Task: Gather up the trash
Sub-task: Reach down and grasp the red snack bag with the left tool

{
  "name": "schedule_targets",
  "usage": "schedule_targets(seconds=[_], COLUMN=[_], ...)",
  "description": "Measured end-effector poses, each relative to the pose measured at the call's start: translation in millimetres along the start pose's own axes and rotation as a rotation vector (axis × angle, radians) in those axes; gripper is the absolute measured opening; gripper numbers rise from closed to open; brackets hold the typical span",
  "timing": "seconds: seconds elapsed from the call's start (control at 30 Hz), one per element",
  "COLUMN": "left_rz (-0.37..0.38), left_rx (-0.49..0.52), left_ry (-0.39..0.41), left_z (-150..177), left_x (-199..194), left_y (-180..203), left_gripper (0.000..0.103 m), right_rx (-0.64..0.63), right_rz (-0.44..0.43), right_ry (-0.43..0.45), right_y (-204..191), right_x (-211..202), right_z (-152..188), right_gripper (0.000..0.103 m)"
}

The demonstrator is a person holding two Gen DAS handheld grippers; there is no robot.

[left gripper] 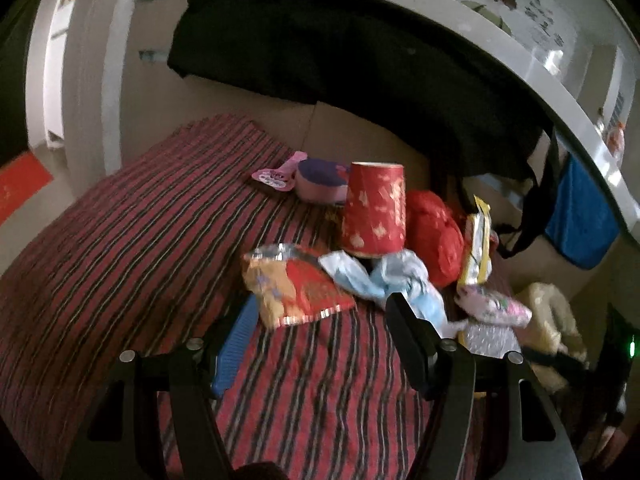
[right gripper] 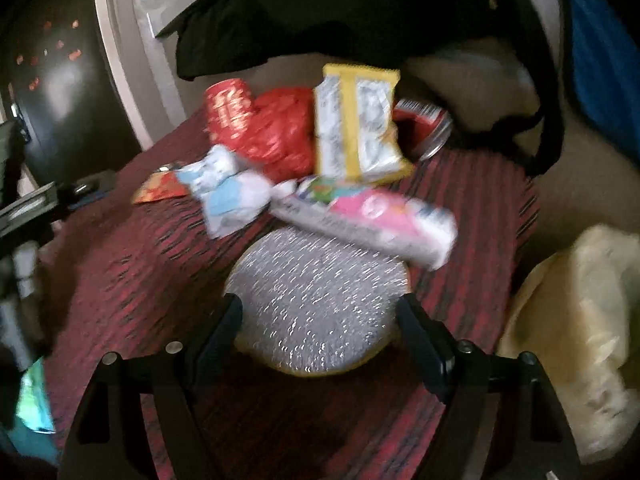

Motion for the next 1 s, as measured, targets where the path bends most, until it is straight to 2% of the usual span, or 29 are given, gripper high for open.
schedule_targets(seconds=[0.13,0.23,0.37,0.47,0.57,0.8,0.9,1.0], left_rz=[-0.011,-0.020,0.050,0.102,0.157,0.155,0.120,0.111], left_rx=[-0.034,-0.082,-0.156,-0.149,-0.115,0.072,0.065,0.024], left_ry=[-0.043,-0.080,-0.141,-0.160,-0.196,-0.226,-0.219,-0.200], left_z=[-25,-42,-58,-61,-53,4,23,25], left_x=[24,43,69,78,77,53,47,44], left_y=[-17,-34,-52,-52,-42,4,8,7], left_gripper=[0.067,0.067,0.067,0.067,0.066,0.067,0.066,0.062], right_rx=[-0.049,-0.098,-0.117,-0.101,-0.085,-0.060,-0.047,-0.044], right_rz=[-0.066,-0.054,-0.025,-0.014,-0.003,0.020,0.006,-0.020], right_ry=[-0.011,-0.001,0.048,0.068,0.078,0.092,0.090,0.076], right_y=[-25,-34,-31,-22,-11,6,6,2], right_x=[-3,-7,-21,-27,-31,-34,-31,-25], right_z=[8,10,5,1,-3,-13,-12,-8], right_gripper=[0.077,0.077,0.077,0.077,0.077,0.077,0.077,0.077])
Point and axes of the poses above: each gripper's, at about its wrist camera, not at the fingertips, and x roughly the way its jaws point, y to its right, z to its underside, the point moved 7 cm from there along x, roughly the way its jaws point, and after that the axes turned 14 degrees about -y, right-handed, at the moved point
